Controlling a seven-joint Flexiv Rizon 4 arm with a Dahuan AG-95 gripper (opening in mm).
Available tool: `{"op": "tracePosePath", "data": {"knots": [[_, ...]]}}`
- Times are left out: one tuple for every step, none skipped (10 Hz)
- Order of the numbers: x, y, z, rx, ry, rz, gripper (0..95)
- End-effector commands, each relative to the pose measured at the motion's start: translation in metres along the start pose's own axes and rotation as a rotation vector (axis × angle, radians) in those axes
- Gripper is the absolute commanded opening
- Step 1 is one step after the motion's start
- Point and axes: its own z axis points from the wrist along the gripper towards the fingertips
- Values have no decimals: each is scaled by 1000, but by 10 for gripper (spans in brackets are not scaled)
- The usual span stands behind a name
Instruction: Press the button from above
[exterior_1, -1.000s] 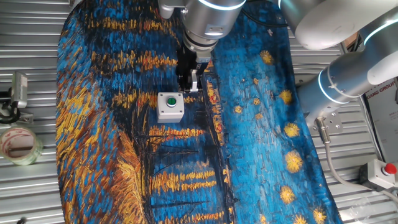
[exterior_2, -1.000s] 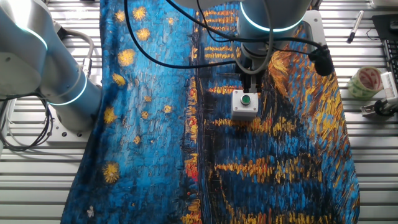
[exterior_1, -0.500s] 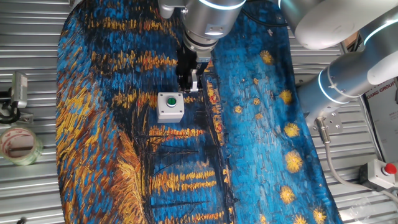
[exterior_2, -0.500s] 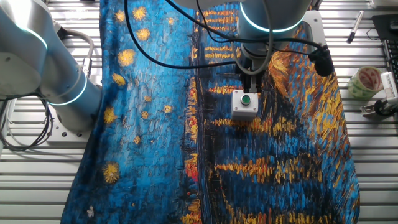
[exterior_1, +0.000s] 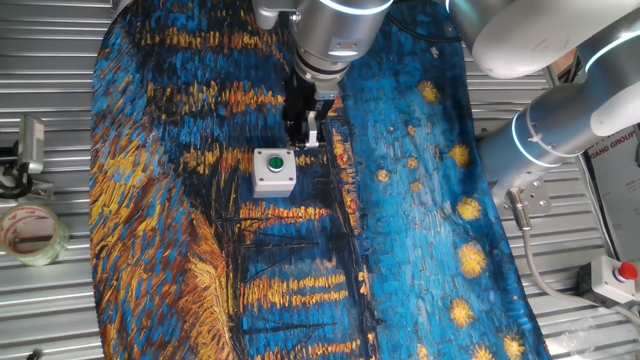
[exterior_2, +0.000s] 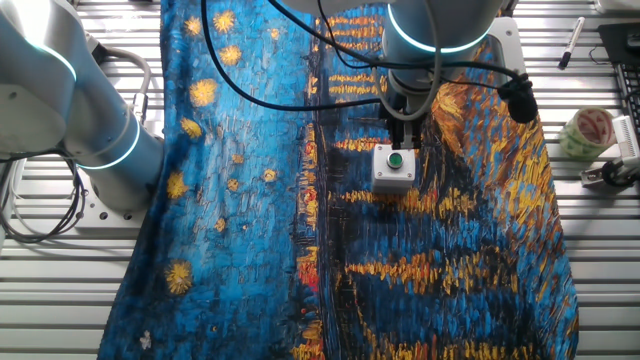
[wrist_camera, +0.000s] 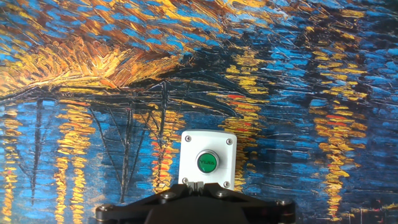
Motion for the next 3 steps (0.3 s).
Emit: {"op": "tracePosePath", "data": {"knots": [[0,0,0,-2,0,2,0],[0,0,0,-2,0,2,0],[0,0,0,-4,0,2,0]]}}
